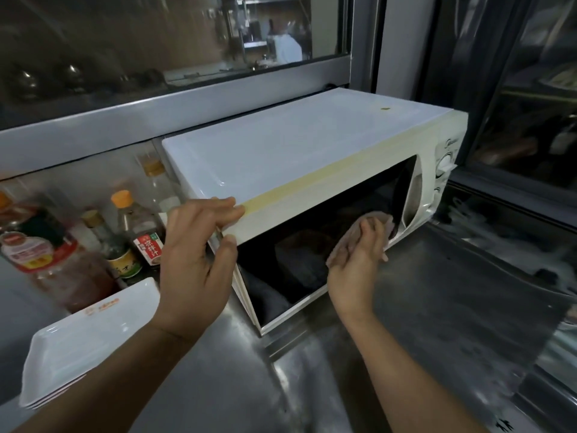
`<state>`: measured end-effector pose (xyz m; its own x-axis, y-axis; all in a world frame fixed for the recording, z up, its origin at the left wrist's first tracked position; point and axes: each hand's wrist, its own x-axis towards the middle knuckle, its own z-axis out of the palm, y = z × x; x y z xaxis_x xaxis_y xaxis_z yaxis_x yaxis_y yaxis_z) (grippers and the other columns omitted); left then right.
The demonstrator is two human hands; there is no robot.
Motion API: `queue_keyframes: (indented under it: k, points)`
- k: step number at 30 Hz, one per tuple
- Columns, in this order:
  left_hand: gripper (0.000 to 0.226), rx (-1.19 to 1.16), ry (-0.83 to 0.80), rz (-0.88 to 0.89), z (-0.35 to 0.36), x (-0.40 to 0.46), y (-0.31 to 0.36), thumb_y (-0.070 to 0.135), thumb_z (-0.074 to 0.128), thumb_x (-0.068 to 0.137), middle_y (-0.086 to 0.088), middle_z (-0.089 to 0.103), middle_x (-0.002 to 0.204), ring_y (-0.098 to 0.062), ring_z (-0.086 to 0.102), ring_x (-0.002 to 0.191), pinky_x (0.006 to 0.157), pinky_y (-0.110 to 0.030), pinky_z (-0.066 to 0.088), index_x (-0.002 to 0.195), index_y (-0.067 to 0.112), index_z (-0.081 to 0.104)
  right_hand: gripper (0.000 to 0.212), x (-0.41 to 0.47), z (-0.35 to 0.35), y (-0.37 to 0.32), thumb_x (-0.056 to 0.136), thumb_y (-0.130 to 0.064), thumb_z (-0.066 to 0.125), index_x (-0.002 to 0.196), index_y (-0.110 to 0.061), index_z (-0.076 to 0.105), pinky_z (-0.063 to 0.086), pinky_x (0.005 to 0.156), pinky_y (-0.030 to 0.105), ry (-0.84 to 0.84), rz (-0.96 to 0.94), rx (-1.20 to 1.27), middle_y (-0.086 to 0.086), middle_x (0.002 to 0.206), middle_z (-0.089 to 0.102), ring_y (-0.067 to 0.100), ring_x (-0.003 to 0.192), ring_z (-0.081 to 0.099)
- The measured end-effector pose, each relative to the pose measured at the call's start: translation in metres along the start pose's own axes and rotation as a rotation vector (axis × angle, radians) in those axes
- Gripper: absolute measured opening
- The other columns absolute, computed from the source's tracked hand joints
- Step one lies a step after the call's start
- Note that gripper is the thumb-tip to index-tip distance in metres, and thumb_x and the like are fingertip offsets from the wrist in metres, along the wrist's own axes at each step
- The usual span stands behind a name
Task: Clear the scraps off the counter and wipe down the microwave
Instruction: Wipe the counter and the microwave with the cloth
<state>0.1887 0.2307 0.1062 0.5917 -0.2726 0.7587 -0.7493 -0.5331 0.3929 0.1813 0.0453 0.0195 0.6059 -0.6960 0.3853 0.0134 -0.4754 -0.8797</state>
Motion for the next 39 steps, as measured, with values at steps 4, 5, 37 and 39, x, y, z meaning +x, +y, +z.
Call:
queue_keyframes:
  k: [4, 5, 37, 39]
  points:
    - [0.028, -0.028, -0.021, 0.005, -0.003, -0.001, -0.002, 0.0, 0.051, 0.084, -0.005, 0.059, 0.113, -0.013, 0.047, 0.112, 0.1, -0.018, 0.031, 0.108, 0.005, 0.064, 0.068, 0.0, 0.003, -0.045, 0.073, 0.02, 0.04, 0.138, 0.002, 0.035, 0.013, 0.117, 0.026, 0.102, -0.195, 0.103, 0.013, 0.152, 0.019, 0.027, 0.143, 0.015]
    - [0.028, -0.034, -0.02, 0.007, -0.003, -0.002, -0.002, 0.0, 0.05, 0.085, -0.004, 0.059, 0.114, -0.012, 0.047, 0.112, 0.101, -0.018, 0.031, 0.109, 0.006, 0.064, 0.068, -0.001, 0.005, -0.045, 0.072, 0.021, 0.04, 0.137, 0.001, 0.036, 0.014, 0.116, 0.022, 0.127, -0.19, 0.123, 0.013, 0.151, 0.022, 0.026, 0.142, 0.018]
    - [0.062, -0.023, -0.369, 0.001, -0.035, 0.002, -0.011, -0.008, 0.059, 0.081, 0.005, 0.044, 0.142, -0.013, 0.036, 0.136, 0.113, -0.039, 0.03, 0.135, 0.02, 0.049, 0.029, -0.08, 0.019, 0.006, 0.075, 0.012, 0.054, 0.101, -0.001, 0.049, 0.043, 0.073, 0.024, -0.116, -0.018, -0.061, 0.02, 0.108, 0.041, 0.019, 0.094, 0.051]
    - [0.062, -0.018, -0.381, 0.01, -0.038, 0.005, -0.01, -0.008, 0.06, 0.08, 0.004, 0.045, 0.142, -0.014, 0.036, 0.135, 0.113, -0.04, 0.03, 0.135, 0.019, 0.049, 0.038, -0.076, 0.013, -0.019, 0.066, 0.022, 0.054, 0.096, -0.001, 0.049, 0.045, 0.084, 0.013, -0.075, -0.106, 0.055, 0.016, 0.113, 0.04, 0.009, 0.099, 0.05]
